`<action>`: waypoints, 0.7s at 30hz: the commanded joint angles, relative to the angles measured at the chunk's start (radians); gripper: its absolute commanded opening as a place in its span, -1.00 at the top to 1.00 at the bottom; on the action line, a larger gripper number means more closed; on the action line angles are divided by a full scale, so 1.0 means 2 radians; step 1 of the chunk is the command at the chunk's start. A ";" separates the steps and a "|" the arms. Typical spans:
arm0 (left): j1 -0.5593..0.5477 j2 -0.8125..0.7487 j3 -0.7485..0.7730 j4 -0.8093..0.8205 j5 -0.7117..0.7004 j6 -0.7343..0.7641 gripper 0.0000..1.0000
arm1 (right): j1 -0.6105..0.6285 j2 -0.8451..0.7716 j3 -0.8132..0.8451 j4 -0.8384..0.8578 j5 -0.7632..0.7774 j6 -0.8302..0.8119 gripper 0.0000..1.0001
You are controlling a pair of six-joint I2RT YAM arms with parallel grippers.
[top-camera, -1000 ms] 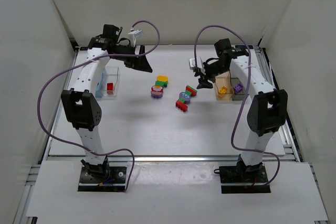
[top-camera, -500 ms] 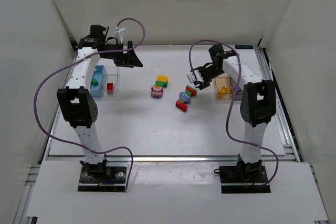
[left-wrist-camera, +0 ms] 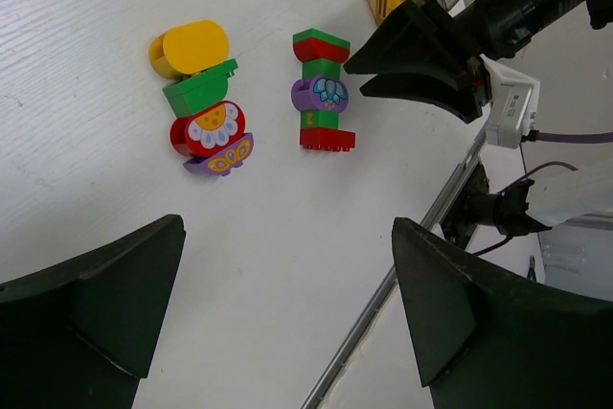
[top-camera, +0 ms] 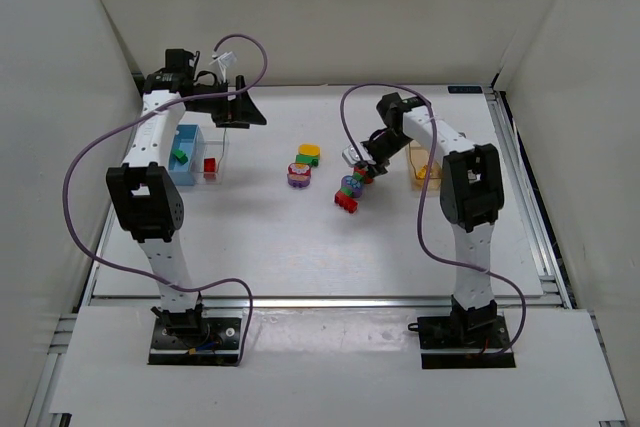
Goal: Sort the legos into containers by color
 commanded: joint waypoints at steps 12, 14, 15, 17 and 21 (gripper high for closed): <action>0.003 -0.002 0.006 -0.015 0.012 0.010 -0.99 | 0.010 0.052 0.049 -0.049 0.021 -0.186 -0.06; 0.001 0.002 0.007 -0.017 0.012 0.010 -0.99 | 0.010 0.056 0.051 -0.049 0.026 -0.192 -0.06; 0.003 0.005 0.009 -0.018 0.015 0.010 -0.99 | 0.010 0.057 0.052 -0.048 0.029 -0.198 -0.06; 0.004 0.010 0.015 -0.019 0.017 0.010 -0.99 | 0.008 0.062 0.054 -0.049 0.032 -0.203 -0.06; 0.006 0.015 0.015 -0.019 0.022 0.009 -0.99 | 0.005 0.071 0.065 -0.056 0.037 -0.216 -0.05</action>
